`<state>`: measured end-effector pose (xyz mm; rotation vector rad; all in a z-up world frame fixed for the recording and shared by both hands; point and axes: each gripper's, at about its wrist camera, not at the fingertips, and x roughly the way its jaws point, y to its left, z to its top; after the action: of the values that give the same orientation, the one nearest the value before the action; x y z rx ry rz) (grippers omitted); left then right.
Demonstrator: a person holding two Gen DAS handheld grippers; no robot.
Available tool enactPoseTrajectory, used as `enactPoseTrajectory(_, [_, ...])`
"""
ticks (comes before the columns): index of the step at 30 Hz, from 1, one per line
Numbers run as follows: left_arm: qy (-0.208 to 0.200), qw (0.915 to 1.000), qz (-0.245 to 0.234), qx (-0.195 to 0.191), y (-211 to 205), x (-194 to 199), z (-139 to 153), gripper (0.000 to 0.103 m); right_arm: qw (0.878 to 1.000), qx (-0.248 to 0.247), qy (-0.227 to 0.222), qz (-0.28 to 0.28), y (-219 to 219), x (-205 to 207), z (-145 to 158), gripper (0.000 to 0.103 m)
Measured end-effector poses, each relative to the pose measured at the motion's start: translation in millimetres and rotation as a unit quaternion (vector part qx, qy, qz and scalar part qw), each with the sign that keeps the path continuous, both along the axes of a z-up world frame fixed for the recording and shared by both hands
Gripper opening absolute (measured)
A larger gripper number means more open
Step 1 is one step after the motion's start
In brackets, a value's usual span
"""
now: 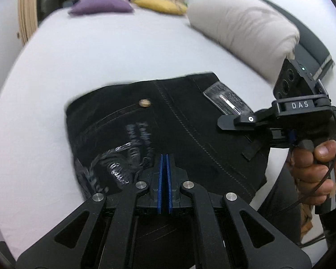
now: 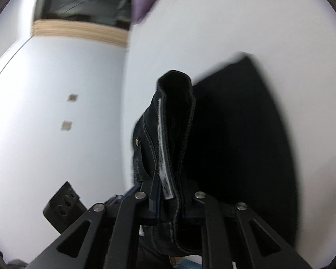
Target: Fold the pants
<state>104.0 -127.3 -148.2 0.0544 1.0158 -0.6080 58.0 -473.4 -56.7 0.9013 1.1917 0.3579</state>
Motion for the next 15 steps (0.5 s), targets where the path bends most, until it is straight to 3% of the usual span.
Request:
enactPoseTrajectory(3, [0.016, 0.9998, -0.010, 0.005, -13, 1, -13, 0.003, 1.000, 0.006, 0.015, -0.018, -11, -11, -17, 0.014])
enactPoseTrajectory(11, [0.004, 0.9997, -0.024, 0.003, -27, 10, -6, 0.003, 0.999, 0.002, -0.030, -0.039, -29, -20, 4, 0.013])
enactPoseTrajectory(15, [0.003, 0.9992, -0.040, 0.005, -41, 6, -3, 0.003, 0.998, 0.003, -0.026, -0.058, -47, -34, -8, 0.013])
